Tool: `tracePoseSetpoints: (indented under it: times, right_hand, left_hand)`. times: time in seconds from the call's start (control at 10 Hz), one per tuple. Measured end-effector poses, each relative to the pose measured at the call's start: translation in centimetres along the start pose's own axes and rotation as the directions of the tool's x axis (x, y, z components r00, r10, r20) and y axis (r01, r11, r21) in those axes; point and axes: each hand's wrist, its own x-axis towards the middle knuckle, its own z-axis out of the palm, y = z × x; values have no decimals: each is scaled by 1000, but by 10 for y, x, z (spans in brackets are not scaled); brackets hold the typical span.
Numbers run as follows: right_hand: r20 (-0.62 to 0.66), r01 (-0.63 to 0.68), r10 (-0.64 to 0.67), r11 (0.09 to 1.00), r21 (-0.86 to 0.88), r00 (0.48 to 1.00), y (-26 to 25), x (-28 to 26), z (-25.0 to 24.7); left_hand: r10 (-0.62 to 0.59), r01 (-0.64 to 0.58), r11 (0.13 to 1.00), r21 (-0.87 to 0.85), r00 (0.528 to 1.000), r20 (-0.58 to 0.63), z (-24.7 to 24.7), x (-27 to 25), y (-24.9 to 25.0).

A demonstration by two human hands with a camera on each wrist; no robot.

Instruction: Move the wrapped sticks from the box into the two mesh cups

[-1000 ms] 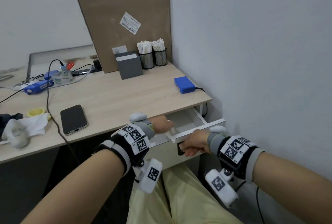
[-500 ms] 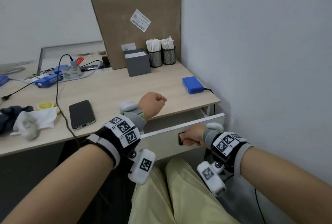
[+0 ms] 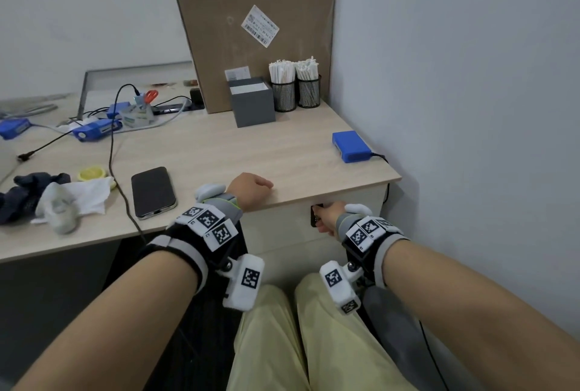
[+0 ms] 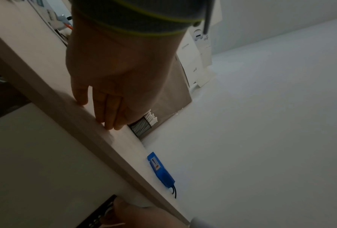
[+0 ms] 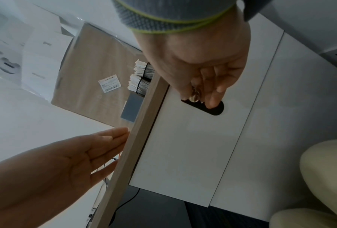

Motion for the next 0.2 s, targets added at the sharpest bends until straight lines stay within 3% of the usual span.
tracePoseSetpoints:
  times: [0.2]
  right_hand:
    - [33, -75, 80, 989, -126, 996, -8, -11, -9]
  left_hand:
    - [-9, 9, 1000, -9, 998, -57, 6, 3, 5]
